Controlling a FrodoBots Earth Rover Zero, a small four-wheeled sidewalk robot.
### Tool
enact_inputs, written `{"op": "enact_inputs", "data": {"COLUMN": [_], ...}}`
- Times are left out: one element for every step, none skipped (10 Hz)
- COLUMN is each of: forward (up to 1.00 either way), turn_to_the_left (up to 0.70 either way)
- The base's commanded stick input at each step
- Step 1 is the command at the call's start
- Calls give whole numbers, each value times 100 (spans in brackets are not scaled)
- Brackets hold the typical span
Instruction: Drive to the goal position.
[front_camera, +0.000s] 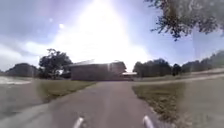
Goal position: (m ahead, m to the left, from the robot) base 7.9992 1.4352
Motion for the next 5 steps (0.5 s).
{"op": "enact_inputs", "data": {"forward": [70,70,70,70,70], "turn_to_the_left": [15,0,0,0,0]}}
